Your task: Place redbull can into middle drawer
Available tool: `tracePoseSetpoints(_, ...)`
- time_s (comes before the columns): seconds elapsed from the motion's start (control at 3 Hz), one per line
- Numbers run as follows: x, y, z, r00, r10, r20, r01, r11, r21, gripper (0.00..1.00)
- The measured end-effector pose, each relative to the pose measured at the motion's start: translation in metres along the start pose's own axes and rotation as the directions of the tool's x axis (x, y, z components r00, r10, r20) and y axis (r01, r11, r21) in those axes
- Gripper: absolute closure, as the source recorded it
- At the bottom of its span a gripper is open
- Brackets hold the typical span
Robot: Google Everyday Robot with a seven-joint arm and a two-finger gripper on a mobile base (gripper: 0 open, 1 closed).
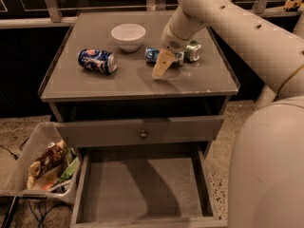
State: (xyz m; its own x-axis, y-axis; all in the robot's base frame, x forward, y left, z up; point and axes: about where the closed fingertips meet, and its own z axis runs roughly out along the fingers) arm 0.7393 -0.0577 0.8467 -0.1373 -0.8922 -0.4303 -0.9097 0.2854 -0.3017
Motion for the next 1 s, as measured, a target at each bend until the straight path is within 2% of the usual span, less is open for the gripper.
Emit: tracePoseSetpoints(1.0,0.0,0.0,0.0001,1.0,0.0,0.0,0.0,1.0,0.0,0.88)
